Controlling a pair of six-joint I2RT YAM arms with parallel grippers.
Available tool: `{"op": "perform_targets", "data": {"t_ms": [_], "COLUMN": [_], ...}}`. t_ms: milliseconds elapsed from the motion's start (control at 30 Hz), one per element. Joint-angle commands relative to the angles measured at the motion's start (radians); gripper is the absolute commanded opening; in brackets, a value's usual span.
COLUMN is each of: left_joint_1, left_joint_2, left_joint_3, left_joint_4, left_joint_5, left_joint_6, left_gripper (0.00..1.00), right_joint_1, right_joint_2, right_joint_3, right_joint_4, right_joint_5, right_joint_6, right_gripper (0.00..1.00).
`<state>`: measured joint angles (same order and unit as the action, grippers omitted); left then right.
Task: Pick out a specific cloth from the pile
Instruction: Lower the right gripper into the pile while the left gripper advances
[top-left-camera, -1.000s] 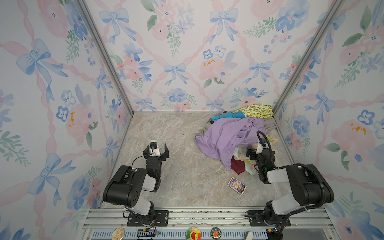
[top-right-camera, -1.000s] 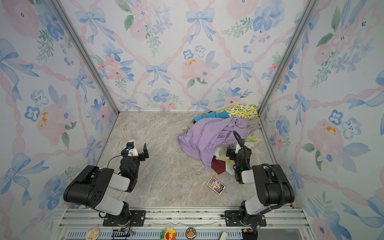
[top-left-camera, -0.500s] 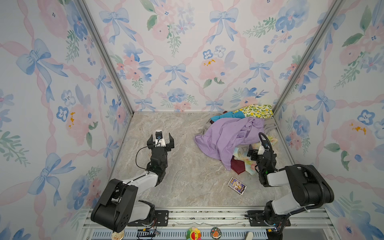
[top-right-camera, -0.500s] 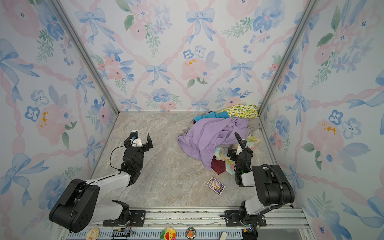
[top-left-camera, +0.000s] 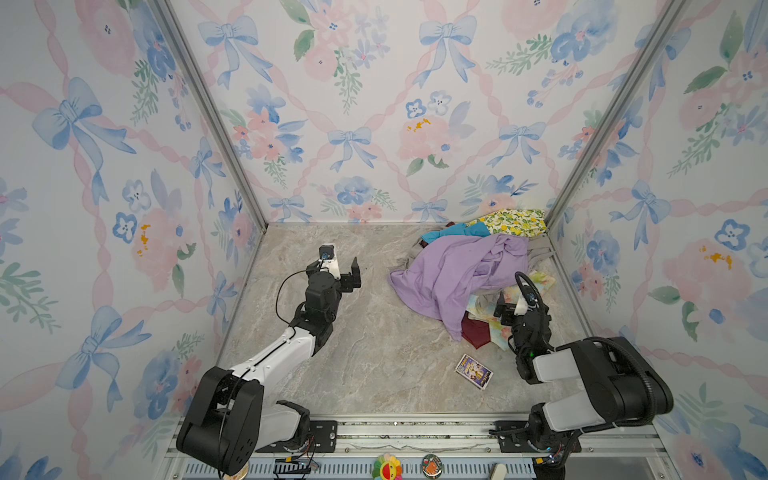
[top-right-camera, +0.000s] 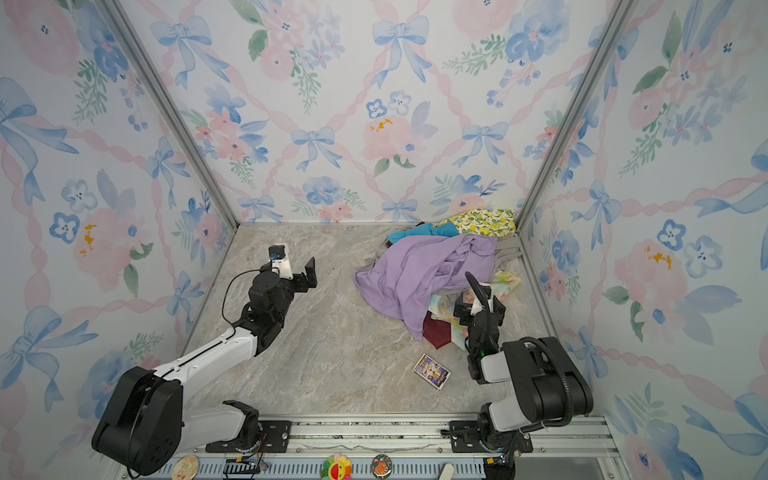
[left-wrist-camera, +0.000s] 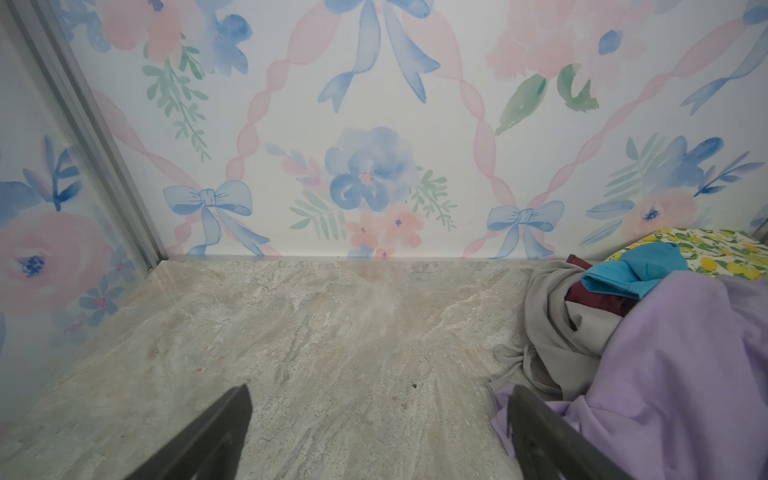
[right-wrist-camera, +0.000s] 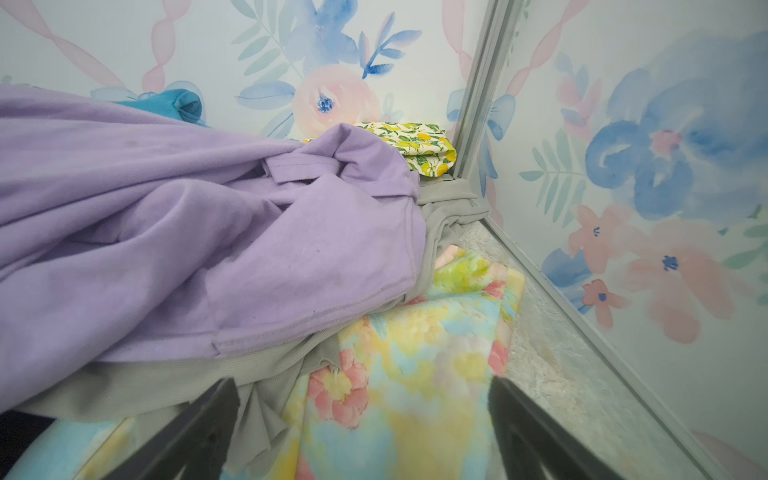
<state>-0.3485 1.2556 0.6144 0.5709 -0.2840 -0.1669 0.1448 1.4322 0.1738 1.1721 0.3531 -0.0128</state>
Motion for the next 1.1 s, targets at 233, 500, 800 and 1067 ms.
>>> {"op": "perform_targets", "data": {"t_ms": [233, 500, 800, 1067], "left_joint_1": [-0.005, -0.006, -0.006, -0.025], "left_joint_2": [-0.009, -0.004, 0.027, 0.061], "left_joint_3": [0.061, 0.106, 0.152, 0.168], "left_joint_4": [-0.118, -0.144, -0.182, -0.188], "left_joint_5": [0.104, 0.155, 0.29, 0.368], "left_joint_6": [-0.124, -0.16, -0.247, -0.294], "left_gripper": [0.98, 0.98, 0.96, 0.93], "right_joint_1": [0.015, 0.029, 0.042, 0.046], "right_joint_2": [-0.489, -0.505, -0.386, -0.355], "right_joint_3": [0.212, 0.444, 0.754, 0.81], "right_joint_4": [-0.807, -1.145, -1.576, -1.775], "right_joint_5": [0.162, 0.178, 0.105, -0.039], "right_joint_6": [0.075, 0.182, 0.421, 0.534], "right_gripper": [0.97, 0.97, 0.98, 0.96]}}
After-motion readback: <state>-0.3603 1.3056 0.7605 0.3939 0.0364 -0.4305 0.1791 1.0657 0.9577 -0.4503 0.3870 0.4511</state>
